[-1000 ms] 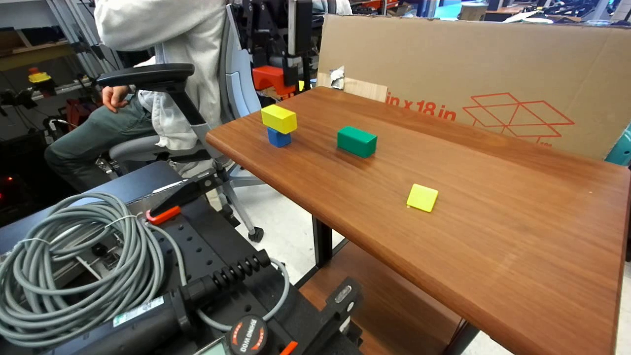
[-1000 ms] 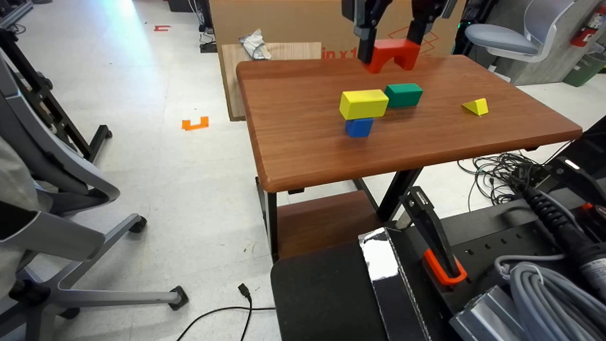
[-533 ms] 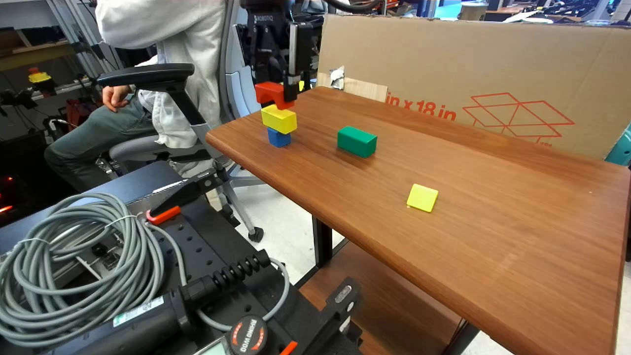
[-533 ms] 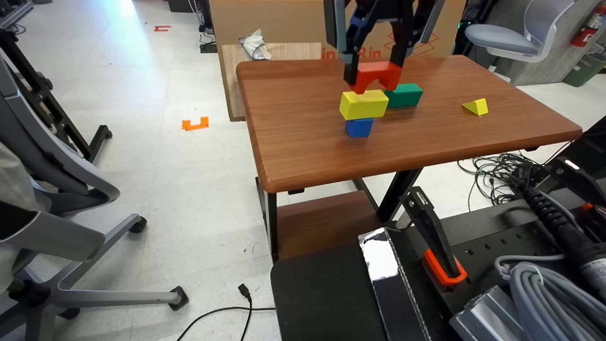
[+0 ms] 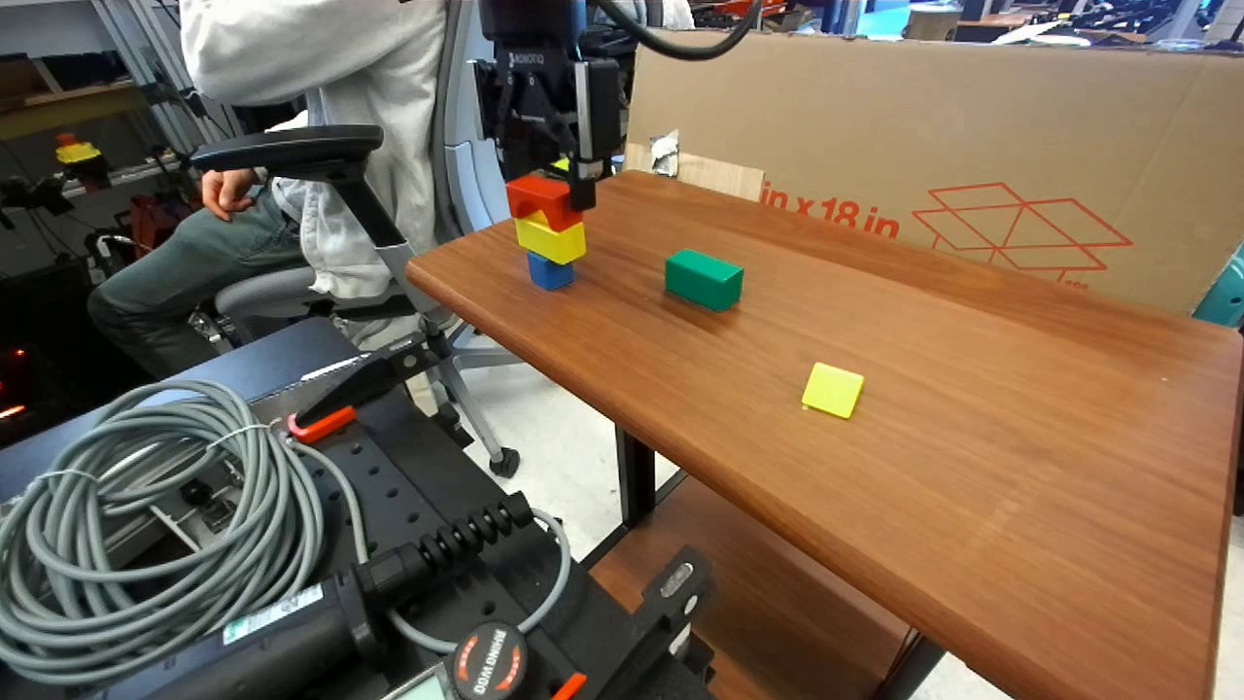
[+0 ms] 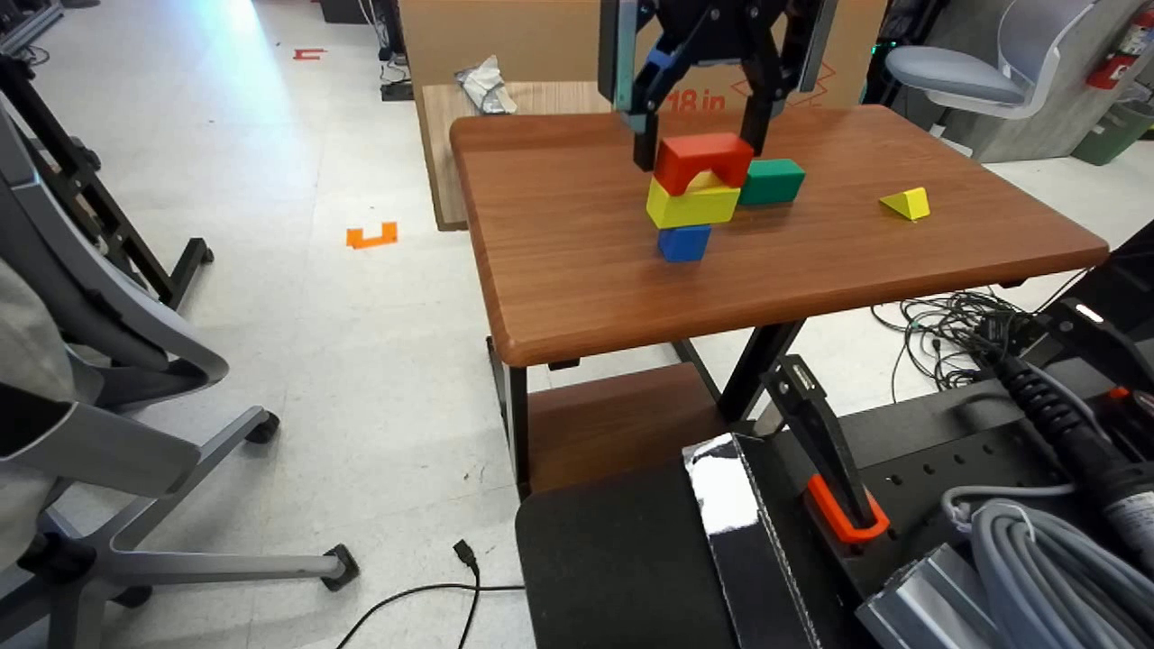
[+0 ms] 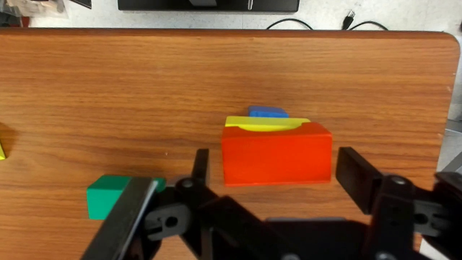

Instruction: Place the orange block on top of the stack on the left, place the green block on top of the orange block

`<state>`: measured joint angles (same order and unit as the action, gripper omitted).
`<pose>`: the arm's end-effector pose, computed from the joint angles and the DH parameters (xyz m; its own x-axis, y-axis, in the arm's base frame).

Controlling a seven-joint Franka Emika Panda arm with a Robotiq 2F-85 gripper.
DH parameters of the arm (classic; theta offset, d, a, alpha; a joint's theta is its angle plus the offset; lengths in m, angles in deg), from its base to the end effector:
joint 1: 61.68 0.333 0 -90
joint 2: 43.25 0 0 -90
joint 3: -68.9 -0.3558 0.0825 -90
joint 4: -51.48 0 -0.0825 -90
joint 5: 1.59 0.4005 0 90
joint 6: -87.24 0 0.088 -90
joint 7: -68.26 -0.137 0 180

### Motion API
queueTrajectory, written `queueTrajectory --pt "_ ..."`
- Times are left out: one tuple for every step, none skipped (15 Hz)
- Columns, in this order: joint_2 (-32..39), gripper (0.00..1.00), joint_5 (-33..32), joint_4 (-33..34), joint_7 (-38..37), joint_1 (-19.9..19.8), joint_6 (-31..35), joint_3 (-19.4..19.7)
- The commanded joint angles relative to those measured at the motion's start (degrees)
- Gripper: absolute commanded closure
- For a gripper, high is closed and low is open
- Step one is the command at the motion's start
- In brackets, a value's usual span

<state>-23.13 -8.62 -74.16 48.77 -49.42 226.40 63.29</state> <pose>0.5387 0.1716 0.2088 0.9936 0.0613 -0.0950 0.0683 -0.9951 0.0714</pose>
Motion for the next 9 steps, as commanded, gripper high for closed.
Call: queueTrajectory --pt "-0.2 0.0 -0.9 0.5 -1.2 1.1 0.5 1.1" --pt "-1.1 0.0 -0.4 -0.2 -0.6 0.6 0.6 1.1" --pt "-2.1 0.0 -0.3 -0.9 -0.2 0.2 0.7 1.3" --pt "-3.0 0.0 -0.3 -1.3 0.1 -0.2 0.4 1.6" --pt "-4.3 0.0 -0.2 -1.7 1.9 -0.9 -1.1 1.8" --pt "-5.3 0.0 -0.8 -2.3 2.5 -1.3 -1.4 2.4" --pt "-6.5 0.0 -1.3 -2.8 3.3 -1.8 -1.5 3.0" --pt "-7.0 0.0 -2.1 -3.3 4.2 -2.3 -1.2 3.7" --pt "-7.2 0.0 -3.7 -3.7 4.6 -2.7 -0.5 4.6"
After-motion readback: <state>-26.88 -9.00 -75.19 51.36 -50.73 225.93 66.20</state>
